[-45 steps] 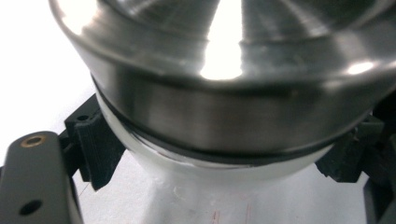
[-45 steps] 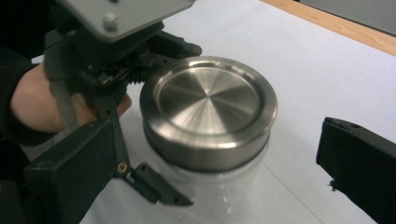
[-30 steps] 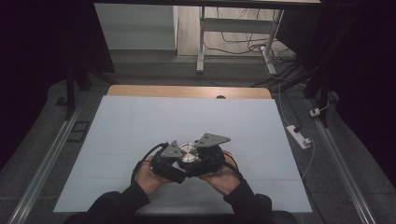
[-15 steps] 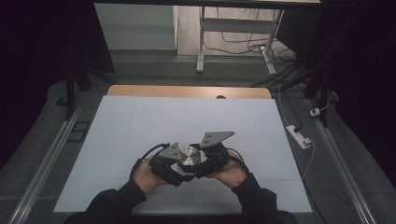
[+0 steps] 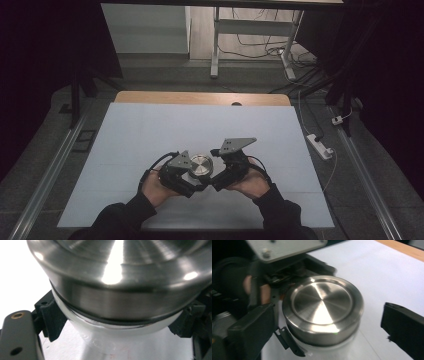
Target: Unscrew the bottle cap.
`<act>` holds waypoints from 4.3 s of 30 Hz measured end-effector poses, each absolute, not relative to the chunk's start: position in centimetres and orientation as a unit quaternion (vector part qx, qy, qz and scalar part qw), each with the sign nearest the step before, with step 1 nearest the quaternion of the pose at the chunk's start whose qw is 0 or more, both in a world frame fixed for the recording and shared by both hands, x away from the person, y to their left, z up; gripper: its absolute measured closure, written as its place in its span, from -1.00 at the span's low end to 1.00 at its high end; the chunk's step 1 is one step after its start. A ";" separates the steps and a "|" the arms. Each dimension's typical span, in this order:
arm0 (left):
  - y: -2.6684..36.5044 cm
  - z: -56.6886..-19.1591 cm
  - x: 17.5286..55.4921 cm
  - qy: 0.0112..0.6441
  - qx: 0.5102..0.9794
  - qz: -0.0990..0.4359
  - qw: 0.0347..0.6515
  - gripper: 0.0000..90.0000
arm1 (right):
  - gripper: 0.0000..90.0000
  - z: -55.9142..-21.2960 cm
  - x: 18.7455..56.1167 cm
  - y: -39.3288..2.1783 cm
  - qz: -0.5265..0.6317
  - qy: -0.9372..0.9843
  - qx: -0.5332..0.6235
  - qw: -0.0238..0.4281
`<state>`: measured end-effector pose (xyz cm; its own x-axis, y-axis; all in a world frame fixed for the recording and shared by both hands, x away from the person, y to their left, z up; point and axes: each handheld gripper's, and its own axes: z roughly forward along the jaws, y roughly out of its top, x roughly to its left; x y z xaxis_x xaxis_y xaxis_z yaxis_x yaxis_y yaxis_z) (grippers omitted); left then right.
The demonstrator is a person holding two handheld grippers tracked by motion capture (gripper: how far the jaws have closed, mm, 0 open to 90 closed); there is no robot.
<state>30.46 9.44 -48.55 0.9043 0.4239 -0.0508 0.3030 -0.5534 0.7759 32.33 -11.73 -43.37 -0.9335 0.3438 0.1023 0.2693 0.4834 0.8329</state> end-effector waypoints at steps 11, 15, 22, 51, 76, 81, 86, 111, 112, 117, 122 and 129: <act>8.8 -48.6 30.2 0.236 0.873 0.088 0.418 -0.65 | -0.86 -43.6 30.1 -9.3 0.449 0.847 0.249 0.135; 8.7 -48.5 30.1 0.236 0.872 0.087 0.419 -0.65 | -0.60 -43.9 30.2 -9.4 0.462 0.839 0.260 0.123; 9.0 -48.4 30.2 0.208 0.877 0.062 0.429 -0.65 | -0.60 -43.9 30.7 -10.2 0.478 0.847 0.214 0.085; 8.6 -47.9 29.8 0.222 0.872 0.078 0.430 -0.65 | -0.59 -42.9 29.6 -9.7 0.467 0.846 0.216 0.142; 9.2 -48.1 30.1 0.226 0.869 0.075 0.434 -0.65 | -0.97 -42.0 30.8 -11.2 0.471 0.860 0.187 0.057; 8.7 -48.1 29.8 0.229 0.870 0.081 0.429 -0.65 | -0.85 -42.6 29.6 -9.7 0.465 0.851 0.214 0.116; 8.8 -48.0 29.7 0.209 0.869 0.063 0.443 -0.65 | -0.56 -42.4 29.7 -10.4 0.475 0.848 0.198 0.126; 9.5 -47.8 30.0 0.209 0.865 0.061 0.451 -0.65 | -0.97 -41.6 30.1 -10.9 0.470 0.854 0.203 0.089; 9.3 -47.8 29.9 0.215 0.864 0.064 0.450 -0.65 | -0.95 -41.7 30.0 -10.7 0.470 0.852 0.209 0.100; 9.1 -47.5 29.7 0.208 0.867 0.067 0.448 -0.65 | -0.67 -42.3 29.3 -9.9 0.478 0.838 0.229 0.132; 9.2 -47.4 29.8 0.192 0.870 0.055 0.451 -0.65 | -0.61 -42.3 29.4 -10.2 0.479 0.844 0.207 0.126; 9.5 -47.2 29.8 0.147 0.872 0.015 0.467 -0.65 | -0.60 -41.9 30.3 -11.4 0.499 0.853 0.139 0.056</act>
